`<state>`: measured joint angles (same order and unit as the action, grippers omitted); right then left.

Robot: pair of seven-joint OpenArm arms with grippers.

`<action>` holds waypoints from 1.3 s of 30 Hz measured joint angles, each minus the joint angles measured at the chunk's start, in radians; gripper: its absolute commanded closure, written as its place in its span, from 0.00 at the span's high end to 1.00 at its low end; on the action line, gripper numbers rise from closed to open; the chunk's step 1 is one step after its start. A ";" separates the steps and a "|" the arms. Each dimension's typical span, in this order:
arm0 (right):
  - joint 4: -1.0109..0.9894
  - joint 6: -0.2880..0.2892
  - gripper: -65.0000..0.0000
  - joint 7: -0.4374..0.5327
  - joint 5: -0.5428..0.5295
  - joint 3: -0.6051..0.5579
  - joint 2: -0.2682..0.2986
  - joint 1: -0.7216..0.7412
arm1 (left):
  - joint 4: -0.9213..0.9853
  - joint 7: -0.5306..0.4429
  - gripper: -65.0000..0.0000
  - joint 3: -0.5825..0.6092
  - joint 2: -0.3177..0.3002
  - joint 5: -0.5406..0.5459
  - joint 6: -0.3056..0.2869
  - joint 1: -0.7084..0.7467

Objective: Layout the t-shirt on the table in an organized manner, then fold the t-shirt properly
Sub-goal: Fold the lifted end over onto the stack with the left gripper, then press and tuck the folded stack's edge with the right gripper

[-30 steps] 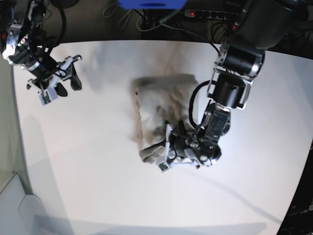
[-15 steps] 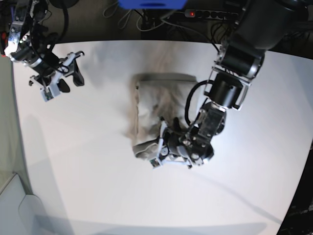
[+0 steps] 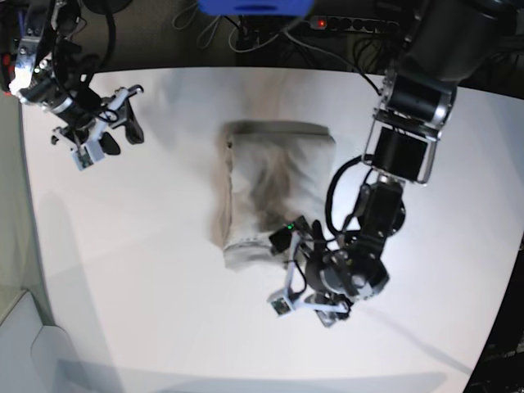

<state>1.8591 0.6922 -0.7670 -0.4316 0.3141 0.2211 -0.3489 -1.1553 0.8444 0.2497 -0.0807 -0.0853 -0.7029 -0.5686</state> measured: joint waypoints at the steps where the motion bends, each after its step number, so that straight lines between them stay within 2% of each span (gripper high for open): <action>1: 0.000 0.000 0.47 0.001 -0.004 -0.006 -0.002 0.001 | -0.020 0.014 1.00 -0.024 0.000 0.000 0.000 0.000; 3: 0.000 -0.001 0.47 0.001 -0.001 -0.023 -0.002 0.002 | -0.079 0.039 1.00 -0.068 -0.016 0.003 -0.002 0.003; 7: 0.032 0.000 0.47 -0.007 0.005 -0.079 -0.005 0.004 | -0.230 0.099 1.00 -0.187 -0.092 0.005 0.003 0.025; 10: 0.092 0.000 0.45 -0.005 0.005 -0.114 -0.049 0.027 | -0.344 0.146 1.00 -0.305 -0.124 0.003 -0.001 0.092; 12: 0.107 0.000 0.38 0.001 -0.010 -0.156 -0.079 0.063 | -0.408 0.190 1.00 -0.414 -0.137 0.014 -0.002 0.151; 15: 0.108 -0.001 0.17 0.000 0.001 -0.230 -0.100 0.113 | -0.497 0.231 1.00 -0.593 -0.143 -0.001 0.000 0.240; 17: 0.107 0.000 0.01 -0.008 0.005 -0.283 -0.138 0.135 | -0.557 0.253 1.00 -0.703 -0.158 0.005 -0.001 0.312; 18: 0.106 0.000 0.00 -0.009 0.005 -0.314 -0.155 0.146 | -0.581 0.260 1.00 -0.748 -0.166 -0.006 0.002 0.346; 23: 0.087 -0.001 0.00 0.003 -0.007 -0.465 -0.234 0.200 | -0.702 0.282 1.00 -0.962 -0.185 0.007 0.000 0.515; 26: -0.021 0.001 0.00 0.003 -0.009 -0.518 -0.255 0.236 | -0.745 0.286 1.00 -1.077 -0.187 0.002 0.002 0.615; 30: -0.205 0.000 0.00 0.001 0.002 -0.523 -0.253 0.304 | -0.759 0.281 1.00 -1.184 -0.183 0.009 -0.001 0.723; 36: -0.396 -0.001 0.00 0.012 -0.005 -0.524 -0.230 0.382 | -0.763 0.281 1.00 -1.295 -0.183 0.013 -0.001 0.756; 39: -0.478 -0.001 0.00 0.078 -0.004 -0.521 -0.210 0.387 | -0.763 0.280 1.00 -1.326 -0.182 0.017 -0.001 0.756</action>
<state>1.3808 0.6914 -0.6888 -0.4355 -0.2070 0.0109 0.0380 -1.9186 1.1248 -1.0763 -0.2630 -0.0685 -0.7036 0.1879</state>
